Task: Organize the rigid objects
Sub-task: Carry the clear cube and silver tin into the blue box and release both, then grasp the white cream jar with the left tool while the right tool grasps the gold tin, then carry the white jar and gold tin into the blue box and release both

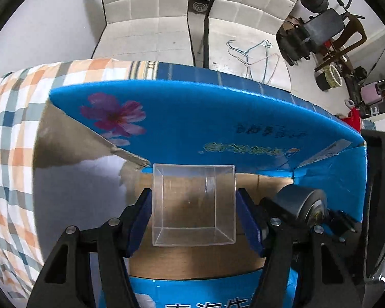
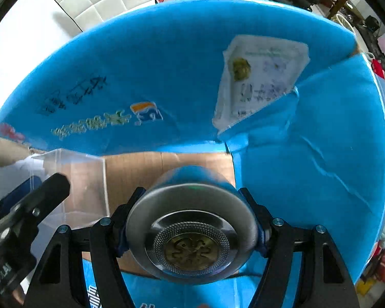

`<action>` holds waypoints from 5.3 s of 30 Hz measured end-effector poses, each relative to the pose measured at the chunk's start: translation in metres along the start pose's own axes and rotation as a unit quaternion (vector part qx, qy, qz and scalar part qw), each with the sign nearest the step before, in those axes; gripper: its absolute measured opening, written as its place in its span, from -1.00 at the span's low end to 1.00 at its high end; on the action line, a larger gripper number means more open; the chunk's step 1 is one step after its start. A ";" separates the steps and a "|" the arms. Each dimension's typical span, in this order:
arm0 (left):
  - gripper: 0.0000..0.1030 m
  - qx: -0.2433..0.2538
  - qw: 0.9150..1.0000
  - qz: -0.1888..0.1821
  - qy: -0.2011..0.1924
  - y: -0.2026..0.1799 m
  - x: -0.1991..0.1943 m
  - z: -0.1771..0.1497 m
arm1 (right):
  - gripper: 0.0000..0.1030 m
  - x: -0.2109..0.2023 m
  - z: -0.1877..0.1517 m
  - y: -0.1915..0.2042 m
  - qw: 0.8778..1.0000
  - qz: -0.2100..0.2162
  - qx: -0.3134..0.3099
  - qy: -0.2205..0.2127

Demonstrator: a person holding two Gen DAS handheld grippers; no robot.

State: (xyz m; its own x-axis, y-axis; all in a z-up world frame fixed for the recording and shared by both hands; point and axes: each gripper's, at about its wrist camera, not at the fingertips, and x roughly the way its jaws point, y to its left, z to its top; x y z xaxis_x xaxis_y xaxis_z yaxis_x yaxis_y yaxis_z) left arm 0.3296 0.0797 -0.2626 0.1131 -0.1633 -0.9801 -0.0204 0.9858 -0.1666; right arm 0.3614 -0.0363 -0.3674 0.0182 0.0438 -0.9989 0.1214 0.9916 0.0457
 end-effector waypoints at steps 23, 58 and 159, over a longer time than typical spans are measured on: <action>0.95 -0.005 1.000 0.000 0.026 -0.021 -0.012 -0.007 | 0.74 -0.044 -0.044 -0.003 1.000 0.008 -0.004 -0.012; 0.98 0.089 0.982 0.055 -0.156 -0.145 -0.189 -0.159 | 0.74 -0.223 -0.227 -0.173 0.988 0.012 0.056 -0.142; 0.27 0.020 0.995 0.047 -0.083 -0.027 -0.111 -0.106 | 0.31 -0.130 -0.157 -0.020 0.993 0.036 -0.017 -0.107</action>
State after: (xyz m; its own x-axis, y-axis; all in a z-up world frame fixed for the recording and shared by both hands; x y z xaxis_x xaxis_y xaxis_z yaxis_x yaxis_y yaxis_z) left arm 0.2124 0.0666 -0.1609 0.2744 -0.0655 -0.9594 0.0011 0.9977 -0.0678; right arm 0.2003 -0.0430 -0.2403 0.2375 0.0921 -0.9670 0.0794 0.9903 0.1138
